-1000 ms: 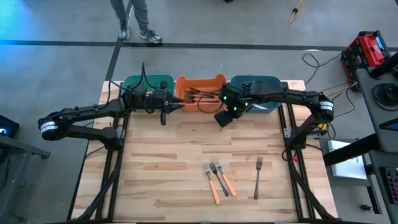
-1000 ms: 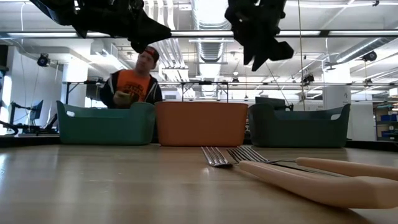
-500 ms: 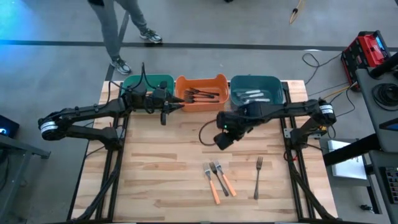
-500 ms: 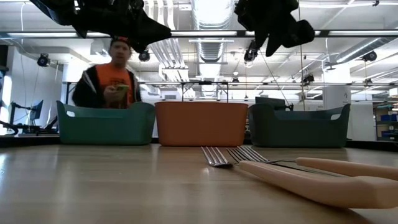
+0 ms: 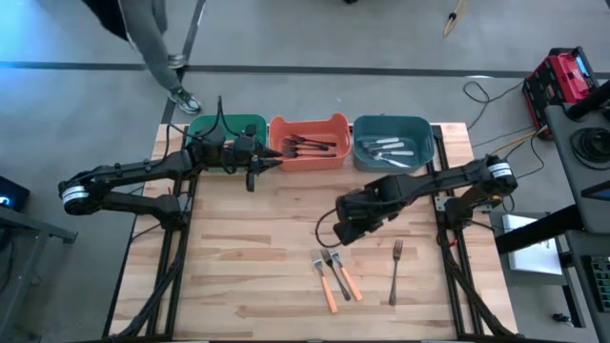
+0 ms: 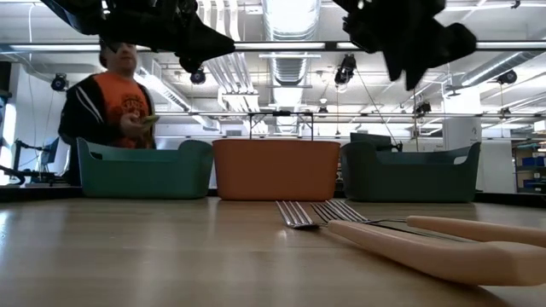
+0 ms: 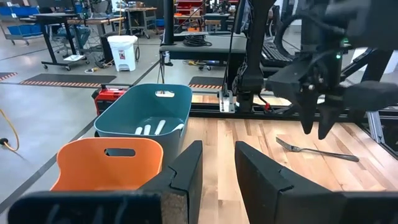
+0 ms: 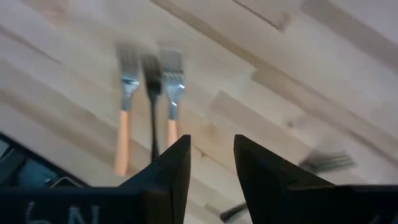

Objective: Sort silverware by color (type)
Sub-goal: Put the black fork into the orange bin

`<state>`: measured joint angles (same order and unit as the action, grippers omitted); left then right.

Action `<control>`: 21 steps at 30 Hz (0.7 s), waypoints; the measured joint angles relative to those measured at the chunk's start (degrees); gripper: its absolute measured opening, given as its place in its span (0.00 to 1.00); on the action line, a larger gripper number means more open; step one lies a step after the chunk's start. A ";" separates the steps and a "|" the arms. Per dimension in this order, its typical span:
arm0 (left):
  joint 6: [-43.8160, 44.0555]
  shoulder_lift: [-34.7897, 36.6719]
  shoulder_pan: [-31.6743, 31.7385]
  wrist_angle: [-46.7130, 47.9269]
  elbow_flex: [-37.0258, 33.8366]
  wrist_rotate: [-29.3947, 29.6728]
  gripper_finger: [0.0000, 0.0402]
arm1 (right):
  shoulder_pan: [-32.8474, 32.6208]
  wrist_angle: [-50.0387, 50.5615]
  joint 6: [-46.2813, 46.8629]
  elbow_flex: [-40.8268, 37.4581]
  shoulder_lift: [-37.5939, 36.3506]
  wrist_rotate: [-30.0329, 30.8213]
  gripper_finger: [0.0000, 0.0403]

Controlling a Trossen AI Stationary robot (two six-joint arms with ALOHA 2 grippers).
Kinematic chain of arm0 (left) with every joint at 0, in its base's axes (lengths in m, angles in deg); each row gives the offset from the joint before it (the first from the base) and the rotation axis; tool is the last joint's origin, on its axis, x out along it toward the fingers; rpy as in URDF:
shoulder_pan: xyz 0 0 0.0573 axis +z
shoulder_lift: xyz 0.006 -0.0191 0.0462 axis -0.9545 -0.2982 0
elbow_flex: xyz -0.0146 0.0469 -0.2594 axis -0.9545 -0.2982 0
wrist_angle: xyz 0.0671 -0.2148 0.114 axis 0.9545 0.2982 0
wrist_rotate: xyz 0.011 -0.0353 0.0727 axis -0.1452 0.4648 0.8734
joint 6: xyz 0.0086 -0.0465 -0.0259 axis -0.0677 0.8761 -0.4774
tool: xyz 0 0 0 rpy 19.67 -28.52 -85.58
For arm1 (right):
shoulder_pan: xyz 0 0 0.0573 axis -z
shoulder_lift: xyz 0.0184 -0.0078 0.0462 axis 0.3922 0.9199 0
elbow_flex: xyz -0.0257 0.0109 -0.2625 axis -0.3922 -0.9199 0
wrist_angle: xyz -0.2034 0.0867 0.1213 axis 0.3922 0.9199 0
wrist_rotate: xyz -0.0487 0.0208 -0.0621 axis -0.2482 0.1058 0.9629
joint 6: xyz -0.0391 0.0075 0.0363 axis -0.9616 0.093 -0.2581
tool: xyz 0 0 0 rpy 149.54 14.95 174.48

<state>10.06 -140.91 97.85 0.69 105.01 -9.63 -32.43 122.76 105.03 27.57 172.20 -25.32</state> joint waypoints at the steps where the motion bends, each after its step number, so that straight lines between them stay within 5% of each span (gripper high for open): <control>1: 0.00 0.00 -0.01 0.00 0.00 0.00 0.19 | -0.69 0.32 1.51 -0.60 0.00 0.00 0.28; 21: -0.11 -0.01 -0.01 1.86 0.00 0.00 0.19 | -14.30 -0.83 22.19 -18.85 -2.06 -9.67 0.34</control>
<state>9.95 -140.92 97.84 2.55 105.01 -9.63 -46.73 121.92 127.21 8.72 170.14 -34.98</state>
